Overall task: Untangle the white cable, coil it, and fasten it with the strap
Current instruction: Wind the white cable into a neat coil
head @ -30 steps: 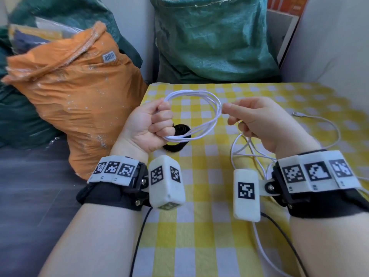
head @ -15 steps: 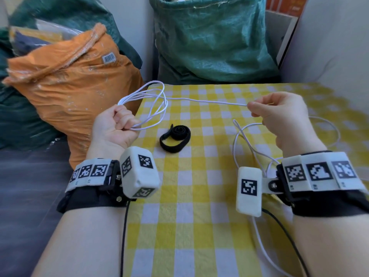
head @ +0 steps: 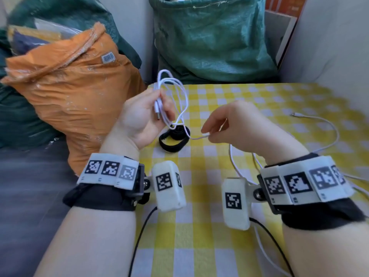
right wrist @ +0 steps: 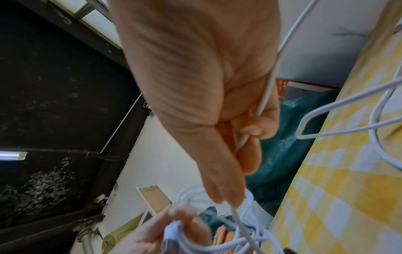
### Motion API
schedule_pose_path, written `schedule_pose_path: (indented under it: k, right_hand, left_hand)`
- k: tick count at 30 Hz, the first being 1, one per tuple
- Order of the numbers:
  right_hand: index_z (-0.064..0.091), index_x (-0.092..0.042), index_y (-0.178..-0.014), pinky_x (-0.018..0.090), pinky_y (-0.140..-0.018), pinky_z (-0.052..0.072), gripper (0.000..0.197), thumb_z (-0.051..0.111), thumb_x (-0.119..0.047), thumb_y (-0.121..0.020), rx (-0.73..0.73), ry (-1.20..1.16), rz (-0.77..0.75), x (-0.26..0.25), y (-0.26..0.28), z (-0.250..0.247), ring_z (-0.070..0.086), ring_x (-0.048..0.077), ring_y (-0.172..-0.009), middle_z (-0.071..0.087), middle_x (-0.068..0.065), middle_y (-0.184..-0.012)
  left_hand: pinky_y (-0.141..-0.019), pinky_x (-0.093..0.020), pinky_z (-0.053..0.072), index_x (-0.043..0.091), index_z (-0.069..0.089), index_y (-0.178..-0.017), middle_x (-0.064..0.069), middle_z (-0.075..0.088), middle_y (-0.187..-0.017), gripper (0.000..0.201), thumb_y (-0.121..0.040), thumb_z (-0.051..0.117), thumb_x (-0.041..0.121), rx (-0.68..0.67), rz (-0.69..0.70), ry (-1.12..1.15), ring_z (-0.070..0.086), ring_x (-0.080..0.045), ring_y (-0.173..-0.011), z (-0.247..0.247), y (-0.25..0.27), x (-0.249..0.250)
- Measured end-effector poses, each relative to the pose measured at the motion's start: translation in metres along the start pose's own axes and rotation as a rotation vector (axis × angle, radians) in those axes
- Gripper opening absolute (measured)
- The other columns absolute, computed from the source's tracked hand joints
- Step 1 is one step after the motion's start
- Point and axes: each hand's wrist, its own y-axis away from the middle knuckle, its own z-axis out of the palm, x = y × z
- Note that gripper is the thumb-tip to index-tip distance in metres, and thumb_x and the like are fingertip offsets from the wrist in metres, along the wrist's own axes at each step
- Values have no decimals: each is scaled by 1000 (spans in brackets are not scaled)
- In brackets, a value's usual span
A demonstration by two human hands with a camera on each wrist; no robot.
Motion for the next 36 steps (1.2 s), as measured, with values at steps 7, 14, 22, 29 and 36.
schedule_pose_path:
  k: [7, 14, 22, 29, 36]
  right_hand:
    - [56, -23, -64, 35, -69, 57, 33, 80, -1, -63, 132, -250, -133, -8, -2, 8, 68, 11, -63, 70, -2, -63]
    - [60, -25, -72, 12, -55, 43, 32, 79, -1, -67, 140, -317, -178, -7, -2, 4, 63, 4, -58, 63, -14, -73]
    - [56, -26, -59, 18, -52, 40, 27, 79, -14, -69, 556, -343, -23, 22, -9, -13, 53, 6, -50, 60, -8, -59]
    - [61, -27, -63, 28, -62, 47, 17, 71, -21, -76, 631, -356, 6, 25, -14, -7, 54, 6, -59, 61, -11, -62]
    - [64, -23, -102, 27, -72, 47, 35, 40, -47, -97, 159, -409, -15, 8, -5, 3, 61, 8, -77, 68, -5, -83]
  left_hand:
    - [-63, -32, 48, 0, 49, -97, -16, 57, -82, 22, -102, 32, 13, -204, -61, -331, 60, -27, -68, 29, 12, -15]
    - [-38, -17, 17, 4, 46, -86, 0, 41, -55, 21, -102, 35, 14, -178, -67, -473, 29, -5, -36, 34, 12, -20]
    - [-38, -15, 11, 13, 46, -77, 7, 27, -42, 29, -101, 33, 21, -149, -263, -345, 19, -2, -28, 7, 9, -4]
    - [-38, -17, 9, 18, 50, -64, 11, 26, -40, 31, -86, 43, 39, -368, -404, -259, 17, 1, -28, 9, 14, -6]
    - [-35, -16, 20, 20, 51, -67, 10, 21, -47, 35, -93, 36, 37, -554, -441, 113, 15, -6, -32, 1, 5, -4]
